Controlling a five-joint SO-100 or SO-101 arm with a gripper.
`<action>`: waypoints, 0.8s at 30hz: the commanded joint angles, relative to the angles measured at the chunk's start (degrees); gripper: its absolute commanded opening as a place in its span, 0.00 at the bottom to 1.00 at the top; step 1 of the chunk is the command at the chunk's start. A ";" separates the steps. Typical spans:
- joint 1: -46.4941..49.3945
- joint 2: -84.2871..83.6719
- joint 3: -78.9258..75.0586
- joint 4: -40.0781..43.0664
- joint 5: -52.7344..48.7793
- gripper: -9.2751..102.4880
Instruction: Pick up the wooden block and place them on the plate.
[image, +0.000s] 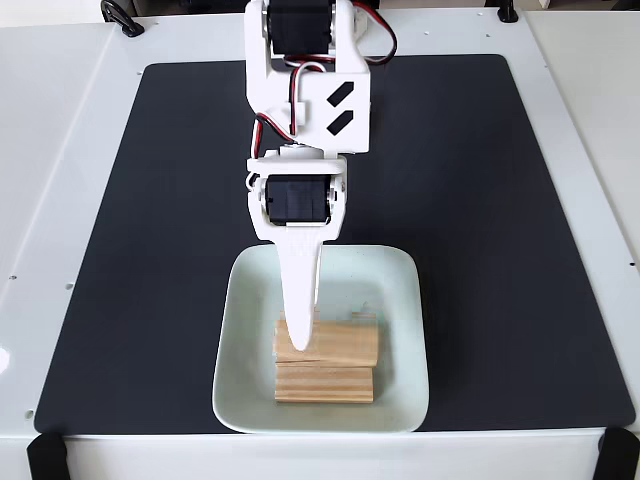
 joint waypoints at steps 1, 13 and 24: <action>0.00 1.76 -2.46 -0.26 -0.53 0.37; 0.09 9.14 1.49 -0.09 -0.62 0.37; -3.60 52.12 50.36 -0.70 -0.62 0.07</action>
